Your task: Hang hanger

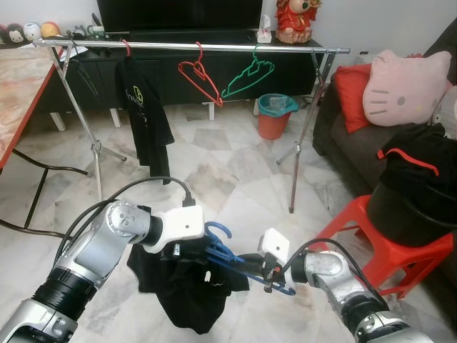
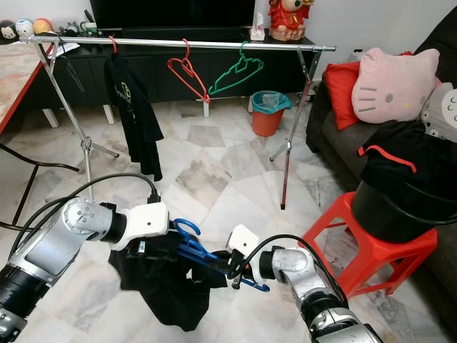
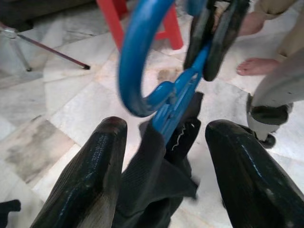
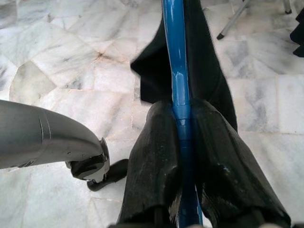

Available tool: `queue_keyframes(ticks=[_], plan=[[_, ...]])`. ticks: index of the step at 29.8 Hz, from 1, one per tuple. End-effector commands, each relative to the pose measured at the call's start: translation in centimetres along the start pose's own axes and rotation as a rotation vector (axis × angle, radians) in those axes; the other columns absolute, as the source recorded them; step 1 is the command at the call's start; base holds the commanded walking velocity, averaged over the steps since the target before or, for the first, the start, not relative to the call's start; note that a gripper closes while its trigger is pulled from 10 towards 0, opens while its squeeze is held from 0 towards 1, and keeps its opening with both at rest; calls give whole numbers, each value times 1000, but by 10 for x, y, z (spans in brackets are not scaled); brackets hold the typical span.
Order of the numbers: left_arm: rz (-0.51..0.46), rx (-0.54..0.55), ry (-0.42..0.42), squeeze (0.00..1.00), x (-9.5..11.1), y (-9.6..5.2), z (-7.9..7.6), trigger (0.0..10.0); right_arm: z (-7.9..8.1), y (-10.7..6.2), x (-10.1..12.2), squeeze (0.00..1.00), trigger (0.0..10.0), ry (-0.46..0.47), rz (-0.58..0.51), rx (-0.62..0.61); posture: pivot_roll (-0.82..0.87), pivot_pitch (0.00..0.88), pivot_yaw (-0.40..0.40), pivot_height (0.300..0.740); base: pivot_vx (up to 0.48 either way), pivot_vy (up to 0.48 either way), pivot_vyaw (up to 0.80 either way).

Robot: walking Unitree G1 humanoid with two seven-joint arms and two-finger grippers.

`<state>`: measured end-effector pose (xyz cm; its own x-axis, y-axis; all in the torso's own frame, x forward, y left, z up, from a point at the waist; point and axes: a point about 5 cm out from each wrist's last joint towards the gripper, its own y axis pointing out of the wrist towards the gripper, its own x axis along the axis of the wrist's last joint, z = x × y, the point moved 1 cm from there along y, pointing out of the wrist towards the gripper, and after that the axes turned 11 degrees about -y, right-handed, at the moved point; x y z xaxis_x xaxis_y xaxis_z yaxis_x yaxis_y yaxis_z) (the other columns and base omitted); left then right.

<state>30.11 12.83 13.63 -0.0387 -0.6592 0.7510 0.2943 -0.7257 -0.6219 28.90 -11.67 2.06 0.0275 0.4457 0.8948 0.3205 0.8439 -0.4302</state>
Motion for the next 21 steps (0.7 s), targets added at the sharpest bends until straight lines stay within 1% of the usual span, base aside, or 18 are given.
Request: queue_keyframes(ticks=[1,2,4,5,7,8,9,10,11,13,15,16,17,18,19,20,21], plan=[[-29,49,18,1000,7,-6,9,10000,-5,0,7,0,0,-1,-47,-44,53,0,-89,740,0,0,0],[-29,49,18,1000,7,-6,9,10000,-5,0,7,0,0,-1,-47,-44,53,0,-89,740,0,0,0],[-72,136,21,1000,12,-9,18,10000,-8,0,6,0,0,0,-47,-100,53,0,-88,740,0,0,0],[-127,281,21,1000,16,-14,32,10000,-16,-2,6,0,0,10,-34,-200,51,0,-81,740,0,0,0],[-150,364,23,1000,16,-17,38,10000,-20,-3,6,0,0,14,-35,-251,47,0,-77,740,0,0,0],[-170,432,20,227,17,-20,43,10000,-22,-4,7,0,0,11,-41,-279,48,0,-77,740,0,0,0],[-170,432,20,227,17,-20,43,10000,-22,-4,7,0,0,11,-41,-279,48,0,-77,740,0,0,0],[-186,481,18,227,17,-22,47,10000,-23,-4,8,0,0,8,-43,-301,48,0,-77,740,0,0,0],[-209,533,-1,0,17,-24,50,10000,-26,-6,9,0,0,8,-44,-341,51,0,-78,740,0,0,0],[-209,533,-1,0,17,-24,50,10000,-26,-6,9,0,0,8,-44,-341,51,0,-78,740,0,0,0],[-263,649,-36,0,18,-30,55,10000,-36,-10,12,0,0,38,-65,-441,47,0,-70,740,0,0,0],[-263,649,-36,0,18,-30,55,10000,-36,-10,12,0,0,38,-65,-441,47,0,-70,740,0,0,0],[-278,712,-61,0,15,-32,58,10000,-39,-12,14,0,0,36,-71,-476,44,0,-68,740,0,0,0],[-278,712,-61,0,15,-32,58,10000,-39,-12,14,0,0,36,-71,-476,44,0,-68,740,0,0,0],[-287,778,-91,0,10,-33,61,10000,-42,-12,17,0,0,38,-89,-502,45,0,-68,740,0,0,0],[-287,778,-91,0,10,-33,61,10000,-42,-12,17,0,0,38,-89,-502,45,0,-68,740,0,0,0],[-297,831,-121,0,7,-33,63,10000,-45,-11,21,0,0,34,-102,-527,41,0,-65,740,0,0,0]])
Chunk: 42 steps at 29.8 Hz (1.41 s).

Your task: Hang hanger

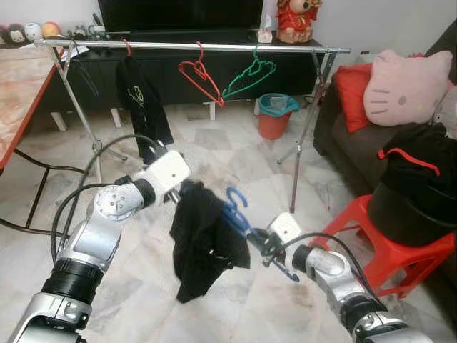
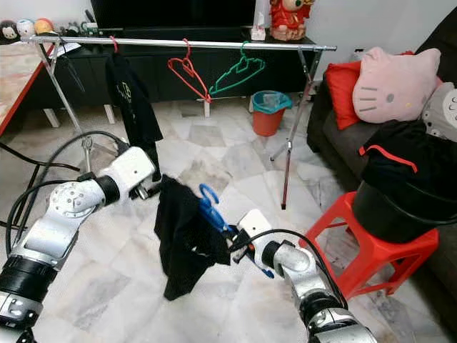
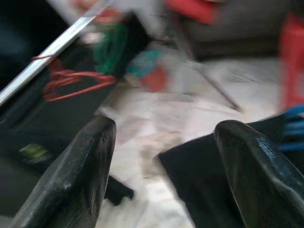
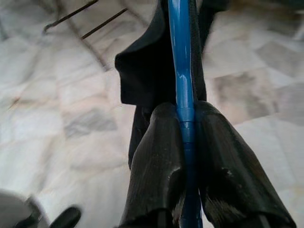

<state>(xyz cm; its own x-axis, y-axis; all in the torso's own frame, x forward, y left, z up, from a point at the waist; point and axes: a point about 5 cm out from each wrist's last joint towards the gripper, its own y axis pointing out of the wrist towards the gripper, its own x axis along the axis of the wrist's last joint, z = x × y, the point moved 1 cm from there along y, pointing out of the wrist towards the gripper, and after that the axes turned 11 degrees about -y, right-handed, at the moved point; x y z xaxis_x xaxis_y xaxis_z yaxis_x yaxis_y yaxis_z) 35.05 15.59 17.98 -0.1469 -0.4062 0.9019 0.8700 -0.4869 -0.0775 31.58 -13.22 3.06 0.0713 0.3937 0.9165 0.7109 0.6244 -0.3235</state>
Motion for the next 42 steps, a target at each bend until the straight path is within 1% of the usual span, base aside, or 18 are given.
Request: queue_keyframes(ticks=[1,5,6,7,9,10,11,13,16,18,19,20,25,28,30,35,39,42], plan=[[-3,114,-41,0,-10,1,3,10000,-15,8,29,0,0,-18,-119,-92,36,0,-62,740,0,0,0],[-20,203,-97,0,-17,2,1,10000,-20,13,43,0,0,-29,-167,-128,31,0,-56,740,0,0,0],[-18,234,-112,0,-21,2,0,10000,-24,14,50,0,0,-30,-192,-144,31,0,-56,740,0,0,0],[-17,243,-114,0,-23,2,-2,10000,-25,14,53,0,0,-27,-205,-148,28,0,-53,740,0,0,0],[-11,241,-127,0,-28,1,-6,10000,-27,15,59,0,0,-32,-229,-156,28,0,-55,740,0,0,0],[-2,238,-121,0,-33,1,-11,10000,-28,16,67,0,0,-30,-258,-157,27,0,-55,740,0,0,0],[-2,238,-121,0,-33,1,-11,10000,-28,16,67,0,0,-30,-258,-157,27,0,-55,740,0,0,0],[-3,245,-155,0,-39,0,-18,10000,-26,19,83,0,0,-17,-340,-141,21,0,-54,740,0,0,0],[-9,260,-168,0,-41,0,-21,10000,-24,20,91,0,0,-15,-378,-132,22,0,-57,740,0,0,0],[-37,266,-196,0,-38,3,-25,10000,-21,23,99,0,0,-37,-395,-113,22,0,-57,740,0,0,0],[-42,260,-194,0,-38,4,-27,10000,-20,23,101,0,0,-43,-400,-109,21,0,-57,740,0,0,0],[-58,248,-174,0,-36,5,-31,10000,-17,24,105,0,0,-50,-413,-95,21,0,-57,740,0,0,0],[-84,278,-191,0,-35,6,-32,10000,-16,24,110,0,0,-43,-429,-82,21,0,-62,740,0,0,0],[-87,319,-190,0,-34,8,-27,10000,-14,24,112,0,0,-53,-430,-61,22,0,-68,740,0,0,0],[-91,325,-176,0,-33,8,-25,10000,-13,24,113,0,0,-62,-430,-46,22,0,-70,740,0,0,0],[-82,324,-181,0,-36,11,-25,10000,-9,23,115,0,0,-62,-439,-8,20,0,-72,740,0,0,0],[-89,336,-182,0,-34,13,-23,10000,-5,23,116,0,0,-68,-434,29,18,0,-71,740,0,0,0],[-109,391,-160,0,-29,16,-15,10000,-1,22,113,0,0,-67,-427,52,18,0,-71,740,0,0,0]])
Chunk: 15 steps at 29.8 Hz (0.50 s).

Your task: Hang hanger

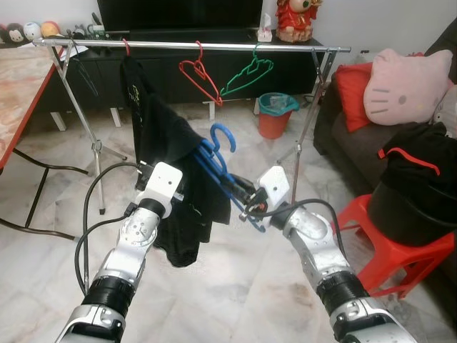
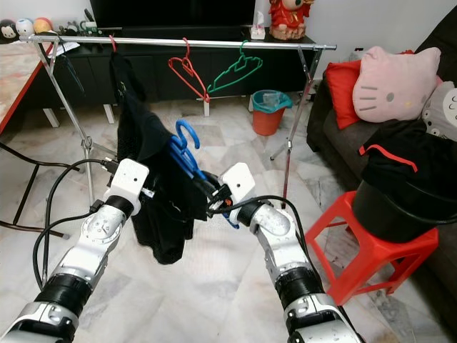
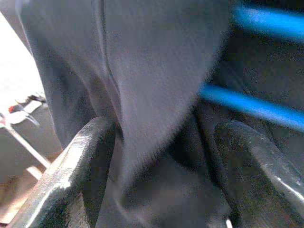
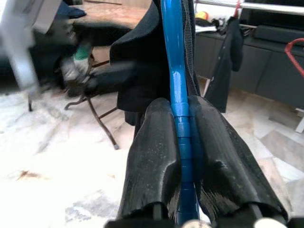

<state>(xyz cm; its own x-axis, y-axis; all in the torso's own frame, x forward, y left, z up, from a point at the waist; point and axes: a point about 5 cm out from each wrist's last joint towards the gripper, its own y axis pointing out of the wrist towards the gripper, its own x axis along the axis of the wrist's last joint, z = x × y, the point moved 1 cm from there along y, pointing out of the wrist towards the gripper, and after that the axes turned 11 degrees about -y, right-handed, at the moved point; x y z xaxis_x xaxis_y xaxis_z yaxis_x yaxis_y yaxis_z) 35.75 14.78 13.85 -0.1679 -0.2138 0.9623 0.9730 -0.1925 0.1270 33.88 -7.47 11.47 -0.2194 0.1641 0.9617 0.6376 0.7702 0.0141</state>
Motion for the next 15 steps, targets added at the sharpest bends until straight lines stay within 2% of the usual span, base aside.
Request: queue_keyframes(ticks=[1,5,7,8,9,10,11,15], plan=[[-30,22,21,0,6,4,3,10000,-4,1,12,0,0,-20,-54,-8,18,0,-71,740,0,0,0],[-49,82,24,0,8,5,9,10000,-1,-3,9,0,0,-17,-39,5,18,0,-71,740,0,0,0],[-46,79,28,0,8,6,10,10000,-1,-3,10,0,0,-16,-38,12,14,0,-70,740,0,0,0],[-38,80,35,0,6,6,10,9373,-1,-4,10,0,0,-15,-37,15,14,0,-70,740,0,0,0],[-33,82,40,0,5,6,11,7255,-1,-4,10,0,0,-15,-36,16,14,0,-70,740,0,0,0],[-29,85,42,0,4,5,11,1137,-1,-4,10,0,0,-16,-36,21,14,0,-70,740,0,0,0],[-28,87,41,0,4,5,12,0,-1,-4,10,0,0,-15,-35,22,13,0,-71,740,0,0,0],[-7,67,54,0,0,5,9,0,0,-3,13,0,0,-16,-43,31,13,0,-71,740,0,0,0]])
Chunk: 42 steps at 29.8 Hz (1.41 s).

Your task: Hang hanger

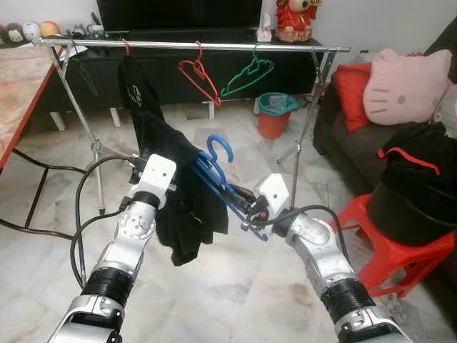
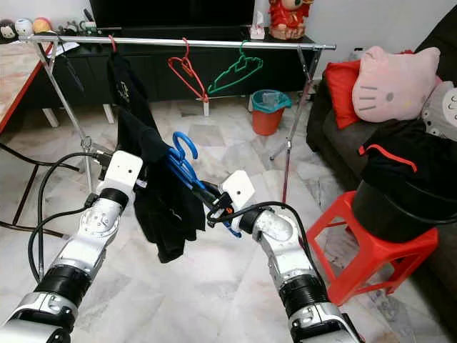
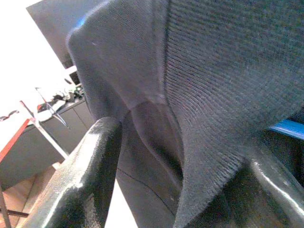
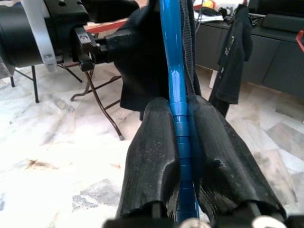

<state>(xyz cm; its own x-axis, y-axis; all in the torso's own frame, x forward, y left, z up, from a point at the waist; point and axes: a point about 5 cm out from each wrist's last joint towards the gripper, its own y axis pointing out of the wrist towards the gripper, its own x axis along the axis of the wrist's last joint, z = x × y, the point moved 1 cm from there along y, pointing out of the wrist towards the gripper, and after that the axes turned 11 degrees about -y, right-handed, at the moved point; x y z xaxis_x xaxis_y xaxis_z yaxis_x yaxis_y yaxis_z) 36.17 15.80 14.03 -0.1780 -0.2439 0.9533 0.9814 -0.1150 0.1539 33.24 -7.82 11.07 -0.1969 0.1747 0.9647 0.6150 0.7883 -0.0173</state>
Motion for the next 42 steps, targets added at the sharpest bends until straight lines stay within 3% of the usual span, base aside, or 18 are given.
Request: queue_keyframes(ticks=[1,29,42], plan=[[5,-23,22,0,0,3,-4,0,-3,3,16,0,0,-28,-66,-5,13,0,-71,740,0,0,0],[10,0,17,0,-2,4,-1,0,2,1,15,0,0,-36,-46,40,11,0,-72,740,0,0,0],[13,0,10,0,-3,3,0,0,6,-8,-11,0,0,-53,82,41,14,0,-72,740,0,0,0]])
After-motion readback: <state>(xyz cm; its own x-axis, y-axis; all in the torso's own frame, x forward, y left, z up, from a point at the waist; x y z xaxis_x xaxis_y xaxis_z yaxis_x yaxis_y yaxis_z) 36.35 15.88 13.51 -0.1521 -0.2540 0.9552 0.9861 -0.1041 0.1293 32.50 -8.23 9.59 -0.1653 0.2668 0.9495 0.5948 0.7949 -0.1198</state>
